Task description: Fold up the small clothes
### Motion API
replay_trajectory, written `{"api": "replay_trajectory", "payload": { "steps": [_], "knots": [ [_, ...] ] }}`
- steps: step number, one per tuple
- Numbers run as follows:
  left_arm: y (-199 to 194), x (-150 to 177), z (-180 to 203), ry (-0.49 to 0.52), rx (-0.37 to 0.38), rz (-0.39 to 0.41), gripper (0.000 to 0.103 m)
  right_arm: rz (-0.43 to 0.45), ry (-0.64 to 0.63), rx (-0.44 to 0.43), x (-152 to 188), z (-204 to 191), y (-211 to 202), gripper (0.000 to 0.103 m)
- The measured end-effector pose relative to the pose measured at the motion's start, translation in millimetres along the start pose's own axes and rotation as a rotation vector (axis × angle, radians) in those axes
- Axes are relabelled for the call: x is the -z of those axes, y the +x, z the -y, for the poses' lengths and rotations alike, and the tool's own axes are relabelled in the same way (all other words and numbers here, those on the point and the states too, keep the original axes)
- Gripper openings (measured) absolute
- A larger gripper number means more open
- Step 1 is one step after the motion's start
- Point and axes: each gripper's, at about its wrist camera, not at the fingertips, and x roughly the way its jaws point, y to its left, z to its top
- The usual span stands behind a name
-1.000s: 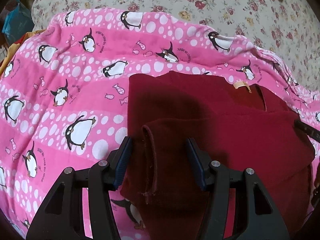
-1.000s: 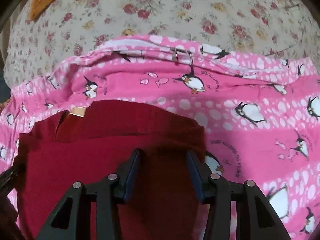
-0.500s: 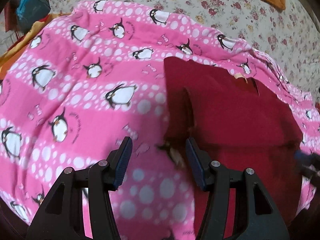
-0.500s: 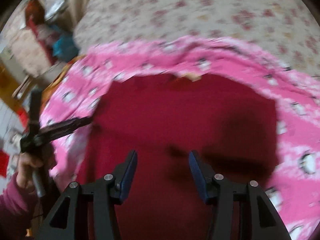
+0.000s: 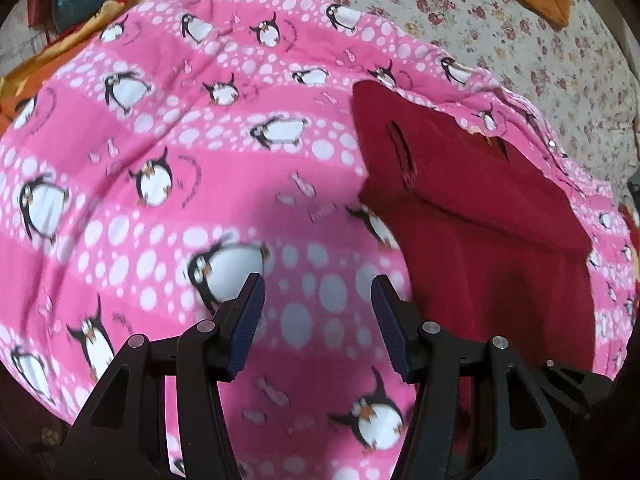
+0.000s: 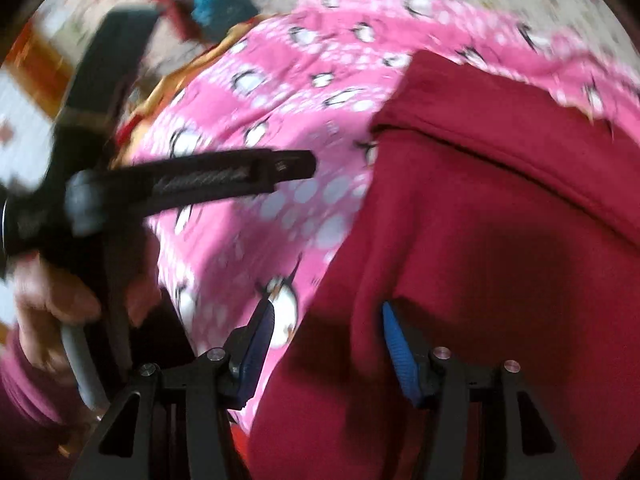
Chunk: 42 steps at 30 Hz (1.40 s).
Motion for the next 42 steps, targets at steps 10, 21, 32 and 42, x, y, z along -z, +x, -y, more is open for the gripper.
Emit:
{"api": "replay_trajectory", "payload": {
  "steps": [10, 21, 32, 42],
  "knots": [
    [-20.1, 50.3, 23.1, 0.055, 0.113, -0.041, 0.055, 0.018, 0.097, 0.045, 62.3, 50.5, -93.0, 0.059],
    [-36.3, 111.4, 31.5, 0.095, 0.169, -0.113, 0.055, 0.024, 0.35, 0.274, 156.7, 140.7, -169.1, 0.062],
    [-29.9, 155.1, 46.2, 0.128, 0.186, -0.179, 0.055, -0.012, 0.395, 0.209, 200.6, 138.0, -160.8, 0.062],
    [-23.8, 163.6, 49.5, 0.081, 0.231, -0.181, 0.063, -0.034, 0.459, 0.106, 224.9, 140.6, -153.1, 0.062]
  ]
}}
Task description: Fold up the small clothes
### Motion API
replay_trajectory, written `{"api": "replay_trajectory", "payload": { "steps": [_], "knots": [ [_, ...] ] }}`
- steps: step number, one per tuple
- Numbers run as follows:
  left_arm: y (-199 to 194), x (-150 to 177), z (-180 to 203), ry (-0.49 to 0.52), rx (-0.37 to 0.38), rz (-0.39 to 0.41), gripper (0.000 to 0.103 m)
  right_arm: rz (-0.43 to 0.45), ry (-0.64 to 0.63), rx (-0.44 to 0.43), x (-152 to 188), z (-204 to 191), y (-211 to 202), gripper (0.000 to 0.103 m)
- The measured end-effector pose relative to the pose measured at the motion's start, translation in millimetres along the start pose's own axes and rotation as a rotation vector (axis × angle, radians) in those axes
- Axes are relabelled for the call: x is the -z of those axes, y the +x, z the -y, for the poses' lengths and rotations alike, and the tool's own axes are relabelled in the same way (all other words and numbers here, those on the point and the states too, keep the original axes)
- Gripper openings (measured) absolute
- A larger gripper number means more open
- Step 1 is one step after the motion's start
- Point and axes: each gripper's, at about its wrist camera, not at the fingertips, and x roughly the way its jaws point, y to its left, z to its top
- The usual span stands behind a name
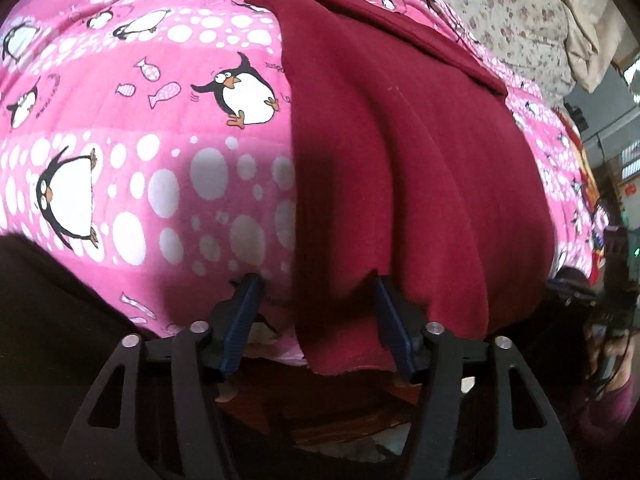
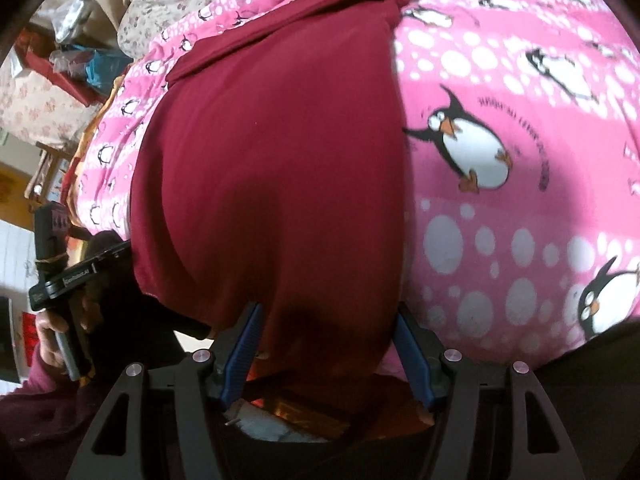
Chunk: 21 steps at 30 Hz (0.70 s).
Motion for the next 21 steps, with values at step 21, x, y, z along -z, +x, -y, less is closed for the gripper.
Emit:
{"api": "replay_trajectory", "payload": {
  "steps": [21],
  "knots": [
    [5.3, 3.8, 7.2, 0.04, -0.043, 0.019, 0.069, -0.022, -0.058, -0.043, -0.8, -12.4, 12.8, 0.061]
  ]
}}
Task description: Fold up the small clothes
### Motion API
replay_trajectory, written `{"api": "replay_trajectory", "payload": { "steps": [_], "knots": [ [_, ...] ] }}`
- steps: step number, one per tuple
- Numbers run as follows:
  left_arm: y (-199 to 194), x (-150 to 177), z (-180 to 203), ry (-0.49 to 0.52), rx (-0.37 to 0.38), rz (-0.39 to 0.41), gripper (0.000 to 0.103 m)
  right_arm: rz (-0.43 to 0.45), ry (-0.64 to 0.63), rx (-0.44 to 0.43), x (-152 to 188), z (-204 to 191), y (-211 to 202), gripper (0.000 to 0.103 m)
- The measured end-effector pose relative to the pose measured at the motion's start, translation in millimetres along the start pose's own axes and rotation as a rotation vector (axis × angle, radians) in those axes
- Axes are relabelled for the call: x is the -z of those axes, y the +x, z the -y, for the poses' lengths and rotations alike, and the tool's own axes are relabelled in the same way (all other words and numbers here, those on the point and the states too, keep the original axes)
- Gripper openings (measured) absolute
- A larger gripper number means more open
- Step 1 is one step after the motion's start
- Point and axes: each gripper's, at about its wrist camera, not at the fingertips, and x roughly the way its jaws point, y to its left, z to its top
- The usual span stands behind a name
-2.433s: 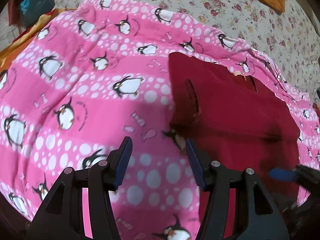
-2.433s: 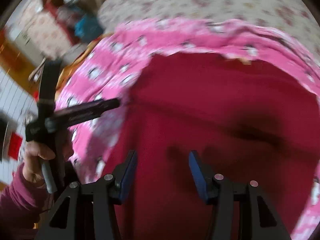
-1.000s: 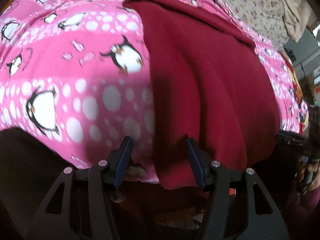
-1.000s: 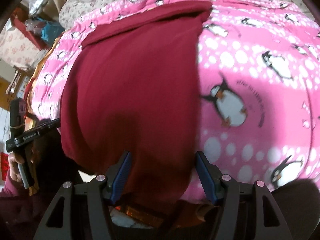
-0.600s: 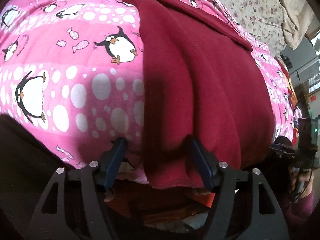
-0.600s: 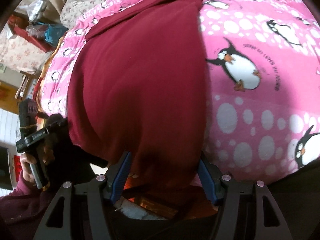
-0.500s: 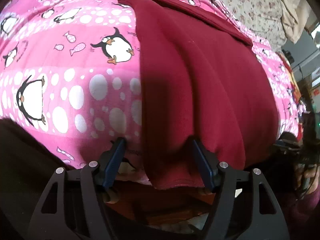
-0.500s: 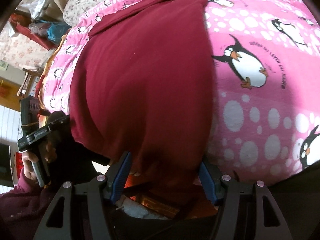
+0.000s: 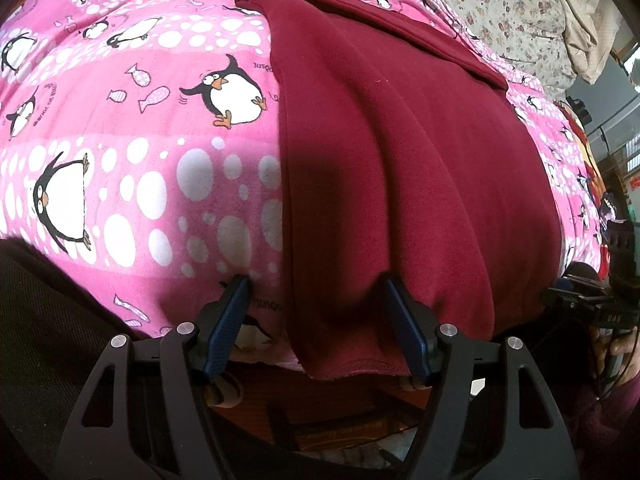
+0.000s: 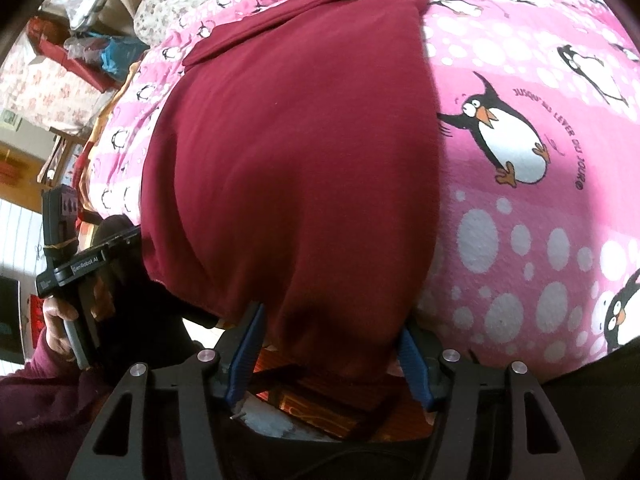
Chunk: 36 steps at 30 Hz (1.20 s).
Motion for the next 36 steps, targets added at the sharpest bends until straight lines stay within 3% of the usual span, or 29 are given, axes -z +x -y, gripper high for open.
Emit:
{"api": "replay_trajectory", "payload": {
  "steps": [4, 8, 10, 16, 21, 24, 26, 27, 36],
  "knots": [
    [0.4, 0.4, 0.0, 0.005, -0.005, 0.003, 0.064, -0.007, -0.03, 0.022, -0.4, -4.9, 1.6, 0.06],
    [-4.5, 2.1, -11.2, -0.03, -0.035, 0.017, 0.029, -0.005, -0.127, 0.064, -2.4, -20.8, 1.2, 0.026],
    [-9.0, 3.1, -16.0, -0.048, -0.003, 0.018, 0.007, 0.005, -0.167, 0.078, -4.1, -27.2, -0.2, 0.018],
    [-18.9, 8.1, -12.2, -0.023, 0.033, 0.03, 0.006, 0.006, -0.18, 0.066, -3.4, -23.3, -7.1, 0.016],
    [-3.4, 6.9, -18.3, -0.076, 0.037, -0.032, 0.009, -0.01, -0.113, 0.02, -4.4, -10.3, -1.0, 0.017],
    [-1.0, 8.2, -14.6, -0.068, 0.052, -0.051, 0.022, -0.025, -0.107, 0.007, -4.8, -8.2, 3.7, 0.021],
    [2.0, 11.1, -9.8, -0.061, 0.088, -0.066, 0.046, -0.032, -0.104, -0.022, -6.5, -7.1, 4.9, 0.026],
    [3.5, 12.6, -6.3, -0.053, 0.106, -0.071, 0.05, -0.036, -0.103, -0.032, -7.0, -6.3, 5.1, 0.032],
    [8.0, 8.2, -2.3, -0.06, 0.115, -0.071, 0.048, -0.041, -0.109, -0.061, -6.9, -3.5, 6.4, 0.035]
  ]
}}
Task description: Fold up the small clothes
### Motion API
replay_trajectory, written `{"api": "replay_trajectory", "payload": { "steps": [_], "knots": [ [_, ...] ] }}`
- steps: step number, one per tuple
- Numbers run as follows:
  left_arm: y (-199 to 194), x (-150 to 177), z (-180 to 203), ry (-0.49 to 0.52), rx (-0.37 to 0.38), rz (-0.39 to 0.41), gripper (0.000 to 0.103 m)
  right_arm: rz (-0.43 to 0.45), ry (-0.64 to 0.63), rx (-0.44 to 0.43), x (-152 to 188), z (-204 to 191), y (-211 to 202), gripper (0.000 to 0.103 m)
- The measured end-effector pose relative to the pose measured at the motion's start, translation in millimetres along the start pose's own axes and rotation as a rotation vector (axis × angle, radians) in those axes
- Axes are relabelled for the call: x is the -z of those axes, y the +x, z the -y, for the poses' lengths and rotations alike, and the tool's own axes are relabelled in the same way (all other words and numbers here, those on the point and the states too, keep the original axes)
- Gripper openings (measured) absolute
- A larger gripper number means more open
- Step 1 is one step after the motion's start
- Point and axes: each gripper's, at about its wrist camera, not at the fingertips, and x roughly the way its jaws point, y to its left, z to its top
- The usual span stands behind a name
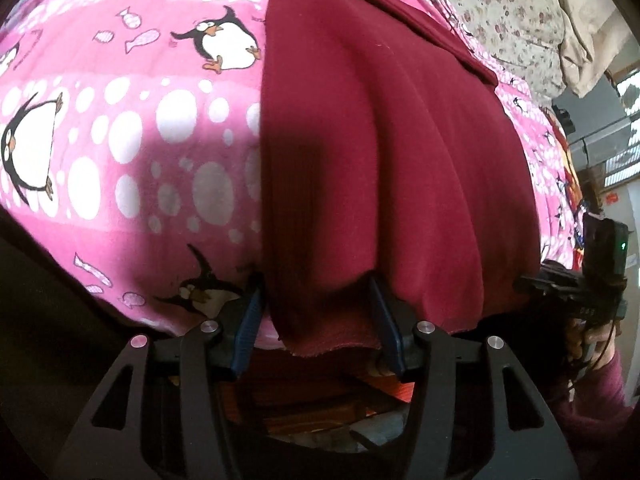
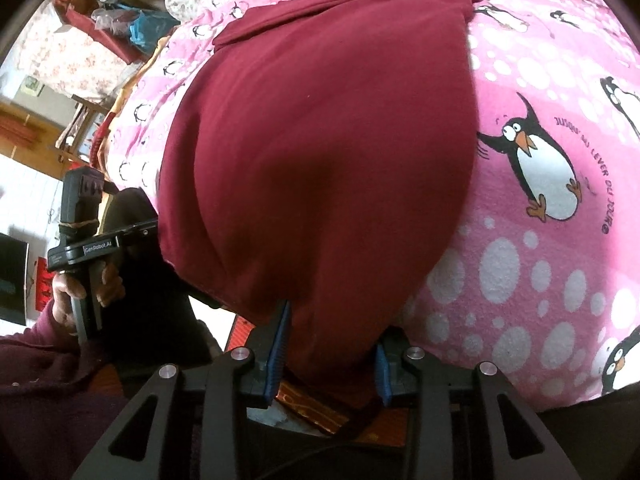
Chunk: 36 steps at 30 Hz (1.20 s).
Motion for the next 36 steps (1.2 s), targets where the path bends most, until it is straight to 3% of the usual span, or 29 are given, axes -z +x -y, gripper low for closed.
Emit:
{"api": "replay_trajectory", "payload": {
  "steps": [2, 4, 5, 6, 10, 19, 26, 36],
  "knots": [
    [-0.3, 2.2, 0.9, 0.018, -0.047, 0.003, 0.019, 0.001, -0.003, 0.0, -0.2, -1.0, 2.4, 0.035],
    [-4.4, 2.5, -4.4, -0.005, -0.016, -0.004, 0.006, -0.005, -0.036, 0.021, 0.7, -5.9, 2.6, 0.026],
    [-8.1, 2.9, -6.2, -0.014, 0.012, -0.007, 0.006, -0.001, -0.056, 0.03, 0.7, -9.9, 1.8, 0.015],
    [-11.2, 3.4, -5.6, -0.007, 0.014, -0.002, 0.006, 0.011, -0.067, 0.029, 0.7, -12.6, -1.0, 0.014],
    [-39.9, 2.9, -3.0, 0.02, 0.063, 0.061, 0.005, 0.038, -0.065, -0.002, 0.7, -15.4, -14.9, 0.012],
    [-93.0, -7.3, -19.2, -0.037, 0.19, 0.232, 0.005, 0.186, 0.006, -0.198, -10.1, -20.9, -55.2, 0.012],
    [-119.8, -24.6, -12.2, 0.02, 0.217, 0.315, 0.005, 0.303, 0.016, -0.231, -20.1, -28.1, -81.3, 0.012],
    [-139.9, -73.9, -1.9, 0.035, 0.209, 0.429, 0.006, 0.461, 0.044, -0.25, -52.2, -21.8, -110.4, 0.012]
  ]
}}
